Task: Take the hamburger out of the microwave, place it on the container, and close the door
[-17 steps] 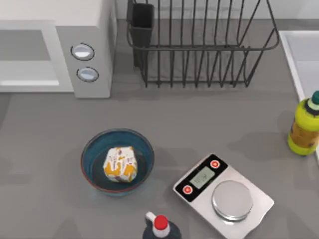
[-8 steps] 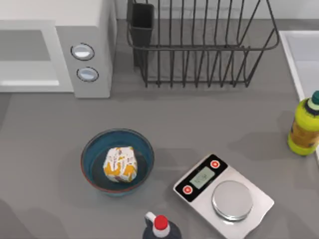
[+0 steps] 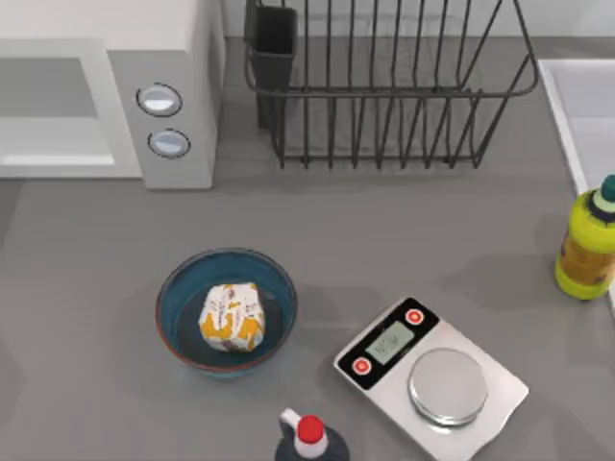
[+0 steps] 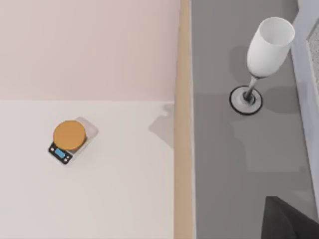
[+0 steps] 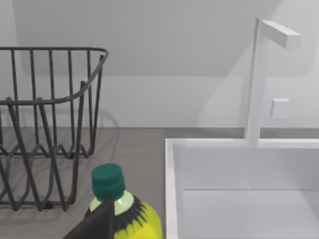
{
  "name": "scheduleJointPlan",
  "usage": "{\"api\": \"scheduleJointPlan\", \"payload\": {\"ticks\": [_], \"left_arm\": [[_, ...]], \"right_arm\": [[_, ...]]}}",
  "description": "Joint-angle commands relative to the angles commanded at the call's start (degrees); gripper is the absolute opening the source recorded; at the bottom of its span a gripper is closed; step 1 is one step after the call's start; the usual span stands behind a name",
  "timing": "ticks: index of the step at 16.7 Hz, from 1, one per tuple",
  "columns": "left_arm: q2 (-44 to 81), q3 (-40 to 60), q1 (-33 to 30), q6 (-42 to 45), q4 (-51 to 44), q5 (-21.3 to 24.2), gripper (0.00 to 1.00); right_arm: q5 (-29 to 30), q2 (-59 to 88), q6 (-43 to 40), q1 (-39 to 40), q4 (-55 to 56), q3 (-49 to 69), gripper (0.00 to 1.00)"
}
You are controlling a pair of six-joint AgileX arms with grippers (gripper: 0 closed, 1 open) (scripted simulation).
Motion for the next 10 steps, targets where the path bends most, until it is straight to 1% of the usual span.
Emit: {"api": "scheduleJointPlan", "payload": {"ticks": [3, 10], "left_arm": [[4.8, 4.4, 0.7, 3.2, -3.3, -0.7, 0.0], [5.5, 3.9, 0.5, 3.5, -2.5, -0.7, 0.0]], "right_arm": [[0.0, 0.0, 0.0, 0.0, 0.0, 0.0, 1.0], [0.0, 0.0, 0.0, 0.0, 0.0, 0.0, 1.0]]}}
